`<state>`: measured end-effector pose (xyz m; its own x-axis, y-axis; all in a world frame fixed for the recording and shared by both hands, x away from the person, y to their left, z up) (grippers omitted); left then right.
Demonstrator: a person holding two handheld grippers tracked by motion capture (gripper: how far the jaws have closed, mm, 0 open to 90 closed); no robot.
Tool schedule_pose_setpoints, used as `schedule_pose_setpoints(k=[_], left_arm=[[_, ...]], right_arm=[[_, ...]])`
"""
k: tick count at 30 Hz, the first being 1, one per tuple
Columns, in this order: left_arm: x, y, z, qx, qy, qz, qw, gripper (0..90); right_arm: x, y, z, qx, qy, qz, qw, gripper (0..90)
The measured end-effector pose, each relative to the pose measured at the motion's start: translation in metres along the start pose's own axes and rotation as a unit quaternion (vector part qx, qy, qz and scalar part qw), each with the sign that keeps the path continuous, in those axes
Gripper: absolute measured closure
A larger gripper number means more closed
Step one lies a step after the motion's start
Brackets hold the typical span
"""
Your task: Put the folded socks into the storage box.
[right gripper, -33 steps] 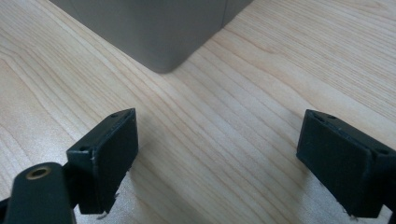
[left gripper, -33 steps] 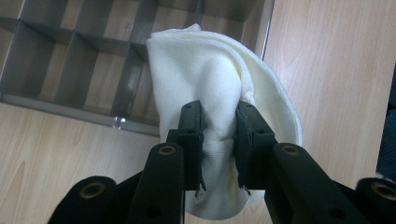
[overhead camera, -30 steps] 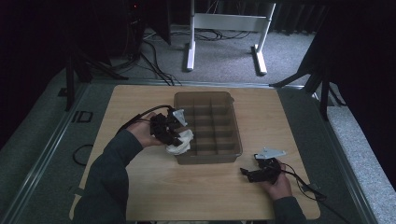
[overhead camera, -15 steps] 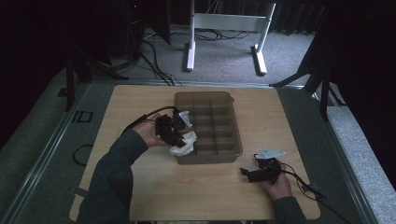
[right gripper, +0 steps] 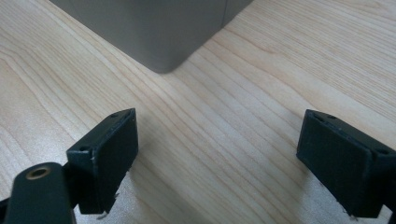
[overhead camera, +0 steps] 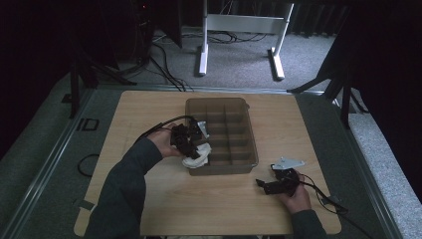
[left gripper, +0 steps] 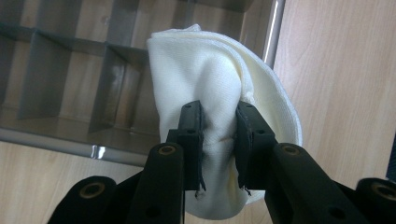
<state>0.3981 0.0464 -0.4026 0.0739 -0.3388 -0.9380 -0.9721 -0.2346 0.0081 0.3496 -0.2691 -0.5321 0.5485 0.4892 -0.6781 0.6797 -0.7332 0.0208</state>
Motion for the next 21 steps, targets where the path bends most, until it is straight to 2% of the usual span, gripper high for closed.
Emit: schedule_pose_setpoints(k=[11, 13, 17, 21], left_arm=[[0.011, -0.004, -0.003, 0.001, -0.023, 0.018, 0.9996, 74.4], [0.012, -0.005, -0.004, 0.006, -0.033, 0.023, 0.9992, 74.3], [0.014, -0.006, -0.009, 0.016, -0.050, 0.022, 0.9984, 74.2], [0.019, -0.007, -0.012, 0.016, -0.058, 0.024, 0.9979, 74.3]], right_arm=[[0.000, 0.000, 0.000, 0.000, 0.000, 0.000, 1.0000, 12.2], [0.000, 0.000, 0.000, 0.000, 0.000, 0.000, 1.0000, 12.3], [0.000, 0.000, 0.000, 0.000, 0.000, 0.000, 1.0000, 12.2], [0.000, 0.000, 0.000, -0.001, 0.000, 0.000, 1.0000, 12.2]])
Point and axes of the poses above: each handheld gripper's, and its own axes: x roughly forward along the jaws, z roughly out of its underside, y roughly to its right, the point moved 4 cm from there along x, roughly forward along the jaws, and after that the axes turned 1 degree about y, right-handed, at the moved point
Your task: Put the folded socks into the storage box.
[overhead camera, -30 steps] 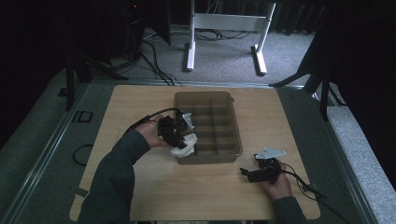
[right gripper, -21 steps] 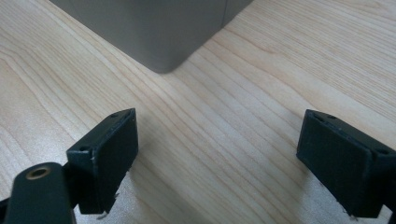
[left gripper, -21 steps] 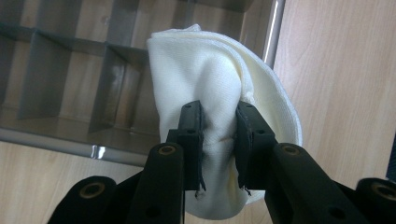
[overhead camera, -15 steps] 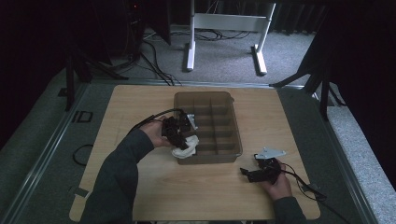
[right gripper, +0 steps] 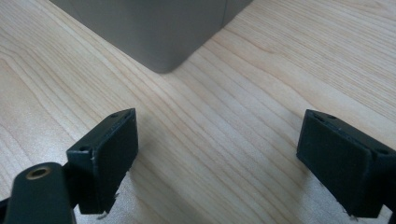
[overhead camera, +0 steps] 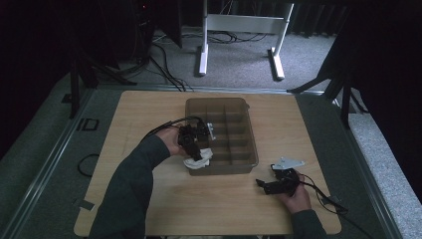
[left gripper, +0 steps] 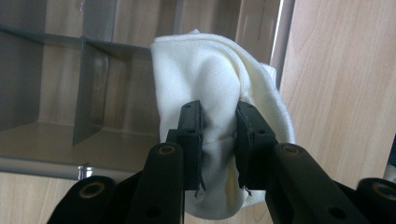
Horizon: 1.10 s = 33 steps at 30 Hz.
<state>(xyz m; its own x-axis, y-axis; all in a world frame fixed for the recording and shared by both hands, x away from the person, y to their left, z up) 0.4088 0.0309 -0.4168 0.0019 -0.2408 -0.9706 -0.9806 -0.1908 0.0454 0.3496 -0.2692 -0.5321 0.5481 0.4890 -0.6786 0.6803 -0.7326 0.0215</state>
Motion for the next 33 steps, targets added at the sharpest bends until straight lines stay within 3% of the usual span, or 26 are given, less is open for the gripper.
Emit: schedule_pose_setpoints(k=[17, 23, 33], left_arm=[[0.020, -0.007, -0.004, -0.009, -0.025, -0.004, 0.9996, 74.7], [0.039, -0.011, -0.003, -0.022, -0.035, 0.017, 0.9990, 75.0], [0.042, -0.011, -0.002, -0.027, -0.035, 0.016, 0.9989, 74.5]], right_arm=[[0.000, 0.000, 0.000, 0.000, 0.000, 0.000, 1.0000, 12.2], [0.000, 0.000, 0.000, 0.000, -0.001, 0.000, 1.0000, 12.2], [0.000, 0.000, 0.000, 0.000, 0.000, 0.000, 1.0000, 12.2]])
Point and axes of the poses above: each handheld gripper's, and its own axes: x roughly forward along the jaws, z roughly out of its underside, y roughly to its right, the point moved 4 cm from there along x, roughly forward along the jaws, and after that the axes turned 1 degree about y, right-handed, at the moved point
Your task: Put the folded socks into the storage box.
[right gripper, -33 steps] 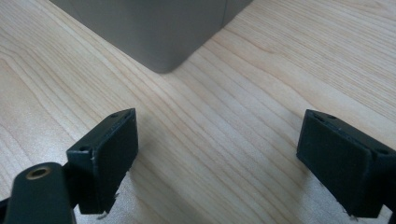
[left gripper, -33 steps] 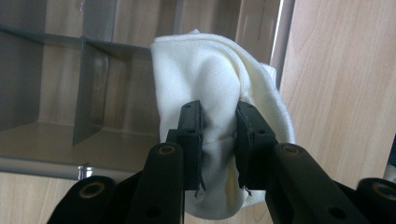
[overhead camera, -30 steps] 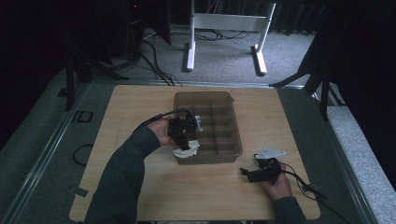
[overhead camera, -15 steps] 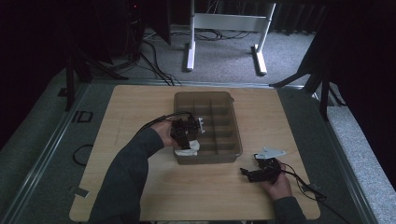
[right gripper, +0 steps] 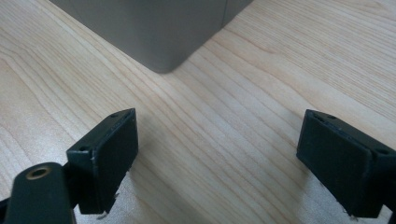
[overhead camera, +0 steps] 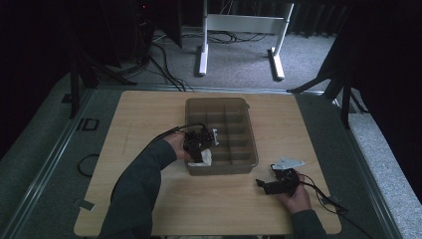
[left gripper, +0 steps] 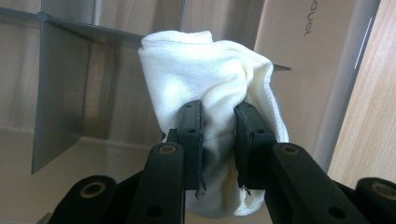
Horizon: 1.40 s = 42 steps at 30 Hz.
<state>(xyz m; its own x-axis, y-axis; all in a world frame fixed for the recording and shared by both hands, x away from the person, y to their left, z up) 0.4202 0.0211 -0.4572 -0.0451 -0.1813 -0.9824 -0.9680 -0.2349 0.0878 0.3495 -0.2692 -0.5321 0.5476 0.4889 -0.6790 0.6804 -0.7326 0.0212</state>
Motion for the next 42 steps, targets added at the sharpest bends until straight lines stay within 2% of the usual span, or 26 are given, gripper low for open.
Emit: schedule_pose_setpoints(k=[4, 8, 12, 16, 19, 23, 26, 31, 34, 42], left_arm=[[-0.001, 0.000, 0.000, -0.002, 0.003, 0.003, 1.0000, 72.3], [-0.005, 0.001, 0.000, -0.001, 0.008, -0.009, 0.9999, 67.4], [-0.014, 0.001, 0.003, -0.008, 0.021, -0.020, 0.9995, 57.7], [-0.021, 0.003, 0.007, -0.010, 0.032, -0.025, 0.9991, 56.5], [-0.028, 0.004, 0.008, -0.006, 0.040, -0.027, 0.9988, 59.5], [-0.036, 0.007, 0.005, -0.003, 0.065, -0.026, 0.9975, 64.8], [-0.040, 0.007, 0.003, 0.002, 0.078, -0.035, 0.9963, 72.6], [-0.038, 0.009, 0.003, 0.018, 0.069, -0.047, 0.9964, 89.9], [-0.035, 0.010, 0.003, 0.020, 0.059, -0.047, 0.9969, 90.0], [-0.029, 0.007, -0.002, 0.022, 0.053, -0.059, 0.9966, 90.0]], right_arm=[[0.000, 0.000, 0.000, 0.000, 0.000, 0.000, 1.0000, 12.2], [0.000, 0.000, 0.000, 0.000, 0.000, 0.000, 1.0000, 12.2], [0.000, 0.000, 0.000, 0.000, 0.000, 0.000, 1.0000, 12.2], [0.000, 0.000, 0.000, 0.000, 0.000, 0.000, 1.0000, 12.2], [0.000, 0.000, 0.000, 0.001, 0.000, 0.000, 1.0000, 12.2], [0.000, 0.000, 0.000, 0.000, 0.000, 0.000, 1.0000, 12.2], [0.000, 0.000, 0.000, 0.000, 0.000, 0.000, 1.0000, 12.2], [0.000, 0.000, 0.000, 0.000, 0.000, 0.000, 1.0000, 12.2], [0.000, 0.000, 0.000, 0.000, 0.000, 0.000, 1.0000, 12.2], [0.000, 0.000, 0.000, 0.001, 0.000, 0.000, 1.0000, 12.2]])
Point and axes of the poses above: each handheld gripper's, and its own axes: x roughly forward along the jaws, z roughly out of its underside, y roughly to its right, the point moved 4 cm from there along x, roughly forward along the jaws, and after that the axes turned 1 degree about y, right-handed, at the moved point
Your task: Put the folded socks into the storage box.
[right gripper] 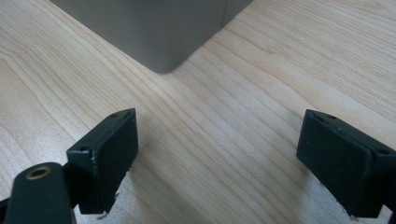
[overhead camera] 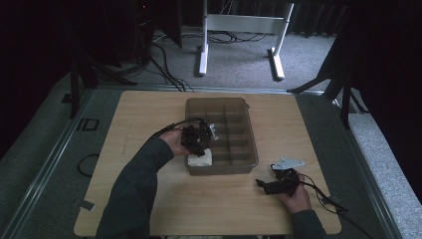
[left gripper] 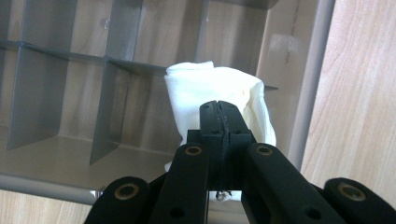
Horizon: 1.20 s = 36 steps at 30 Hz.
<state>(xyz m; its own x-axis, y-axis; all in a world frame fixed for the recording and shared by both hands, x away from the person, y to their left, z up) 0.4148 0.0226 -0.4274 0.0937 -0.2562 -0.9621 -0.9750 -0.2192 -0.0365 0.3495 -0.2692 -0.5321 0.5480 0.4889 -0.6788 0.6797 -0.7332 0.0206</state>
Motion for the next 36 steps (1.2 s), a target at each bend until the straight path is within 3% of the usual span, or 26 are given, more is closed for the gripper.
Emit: schedule_pose_setpoints(k=[22, 36], left_arm=[[0.023, -0.004, -0.003, -0.003, -0.035, 0.004, 0.9994, 90.0], [0.027, -0.004, -0.003, -0.005, -0.038, 0.003, 0.9992, 90.0]], right_arm=[[0.000, 0.000, 0.000, 0.000, 0.000, 0.000, 1.0000, 12.2], [0.000, 0.000, 0.000, 0.000, 0.000, 0.000, 1.0000, 12.2]])
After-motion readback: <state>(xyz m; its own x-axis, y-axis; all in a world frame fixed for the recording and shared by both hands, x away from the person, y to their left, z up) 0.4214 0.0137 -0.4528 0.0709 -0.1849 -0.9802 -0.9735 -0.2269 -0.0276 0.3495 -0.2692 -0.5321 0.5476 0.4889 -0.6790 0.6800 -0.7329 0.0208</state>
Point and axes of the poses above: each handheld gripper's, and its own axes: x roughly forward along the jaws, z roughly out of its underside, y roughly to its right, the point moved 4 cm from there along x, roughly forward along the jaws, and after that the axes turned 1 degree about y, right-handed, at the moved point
